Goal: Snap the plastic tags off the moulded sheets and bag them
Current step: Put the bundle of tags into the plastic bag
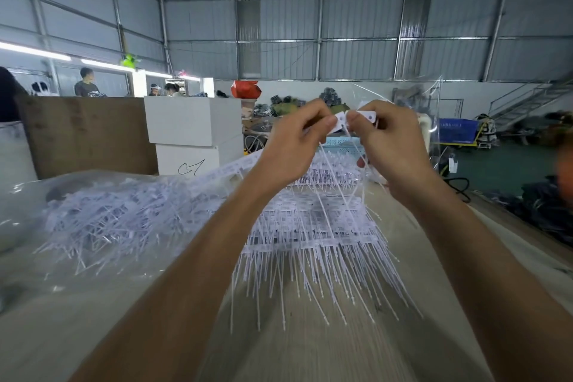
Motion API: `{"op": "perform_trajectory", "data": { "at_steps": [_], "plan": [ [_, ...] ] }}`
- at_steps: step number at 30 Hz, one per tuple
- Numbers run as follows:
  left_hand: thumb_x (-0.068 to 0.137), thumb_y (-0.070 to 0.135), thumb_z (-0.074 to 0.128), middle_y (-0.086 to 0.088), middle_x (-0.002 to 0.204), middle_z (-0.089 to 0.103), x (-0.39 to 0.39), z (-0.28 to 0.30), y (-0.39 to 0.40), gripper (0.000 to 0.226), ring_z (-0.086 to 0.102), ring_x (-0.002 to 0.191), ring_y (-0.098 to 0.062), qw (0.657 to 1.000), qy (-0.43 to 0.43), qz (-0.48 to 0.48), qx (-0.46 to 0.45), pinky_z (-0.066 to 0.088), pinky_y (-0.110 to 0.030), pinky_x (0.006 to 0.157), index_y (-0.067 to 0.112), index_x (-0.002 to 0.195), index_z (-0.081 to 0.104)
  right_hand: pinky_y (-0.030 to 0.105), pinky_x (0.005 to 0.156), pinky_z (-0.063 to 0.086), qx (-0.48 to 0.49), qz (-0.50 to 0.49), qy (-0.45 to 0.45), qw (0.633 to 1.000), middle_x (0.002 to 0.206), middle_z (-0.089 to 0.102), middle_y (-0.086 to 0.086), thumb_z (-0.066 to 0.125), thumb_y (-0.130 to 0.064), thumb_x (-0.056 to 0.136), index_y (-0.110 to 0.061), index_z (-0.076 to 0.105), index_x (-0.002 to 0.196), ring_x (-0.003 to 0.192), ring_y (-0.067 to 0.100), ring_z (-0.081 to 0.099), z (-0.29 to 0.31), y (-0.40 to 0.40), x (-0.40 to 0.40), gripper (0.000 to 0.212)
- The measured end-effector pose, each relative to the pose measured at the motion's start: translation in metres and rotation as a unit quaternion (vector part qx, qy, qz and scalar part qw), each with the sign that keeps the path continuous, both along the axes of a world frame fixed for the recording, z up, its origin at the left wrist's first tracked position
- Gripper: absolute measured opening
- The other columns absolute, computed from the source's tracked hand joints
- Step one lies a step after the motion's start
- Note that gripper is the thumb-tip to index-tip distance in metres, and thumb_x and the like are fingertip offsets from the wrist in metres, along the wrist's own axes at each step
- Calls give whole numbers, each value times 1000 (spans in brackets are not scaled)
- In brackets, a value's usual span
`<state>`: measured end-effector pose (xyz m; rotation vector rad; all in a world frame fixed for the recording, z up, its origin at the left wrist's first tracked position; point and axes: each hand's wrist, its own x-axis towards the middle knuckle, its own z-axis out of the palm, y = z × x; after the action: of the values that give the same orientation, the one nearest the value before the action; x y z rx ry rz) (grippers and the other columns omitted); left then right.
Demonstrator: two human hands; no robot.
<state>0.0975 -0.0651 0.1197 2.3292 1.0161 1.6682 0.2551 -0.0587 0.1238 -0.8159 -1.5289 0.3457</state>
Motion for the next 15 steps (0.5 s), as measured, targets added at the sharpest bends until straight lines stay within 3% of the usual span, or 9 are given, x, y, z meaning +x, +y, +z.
{"op": "perform_trajectory", "data": {
  "at_steps": [2,4,8,10,12,14,15],
  "plan": [
    [104,16,53,0,71,52,1,2,-4,20,47,65,-7,1000,23,-9,8,38,-20,62,9,86,55,32,50,46,-17,-36,12,999,71,61,4,60,-21,98,-13,67,80,56,16,51,0,5,5,21],
    [103,14,53,-2,73,53,6,4,-7,19,51,68,-16,998,61,-22,23,43,-29,66,7,86,56,32,52,47,-55,-73,53,994,73,60,3,57,-18,100,-12,66,85,52,12,51,0,12,19,19],
    [103,16,53,-11,74,54,14,9,-12,19,51,71,-27,996,78,-36,37,40,-32,64,7,87,56,28,49,55,-95,5,100,990,73,55,0,54,-20,104,-10,66,99,54,12,57,-4,16,52,16],
    [104,16,52,-13,77,55,13,6,-10,18,52,73,-29,996,84,-27,31,43,-36,65,6,89,56,27,46,52,-89,32,83,992,67,51,0,51,-21,106,-10,64,105,52,13,57,-5,16,54,18],
    [104,15,51,-14,78,54,10,2,-6,19,49,70,-25,996,84,-19,25,41,-36,65,3,91,55,21,41,40,-66,51,62,995,64,48,-4,47,-22,107,-16,63,103,46,11,47,-5,16,49,18],
    [104,16,51,-12,75,51,6,0,-4,21,44,68,-16,997,74,-16,20,37,-30,64,1,90,54,20,40,31,-19,53,14,998,70,47,-9,43,-24,108,-23,62,111,46,6,38,-4,13,43,20],
    [104,16,51,-9,73,49,5,-1,-3,21,43,68,-14,997,68,-14,15,36,-29,64,2,89,54,17,43,34,8,44,-24,999,77,50,-11,42,-23,108,-28,59,120,49,2,42,-3,11,40,21]
  ]
}}
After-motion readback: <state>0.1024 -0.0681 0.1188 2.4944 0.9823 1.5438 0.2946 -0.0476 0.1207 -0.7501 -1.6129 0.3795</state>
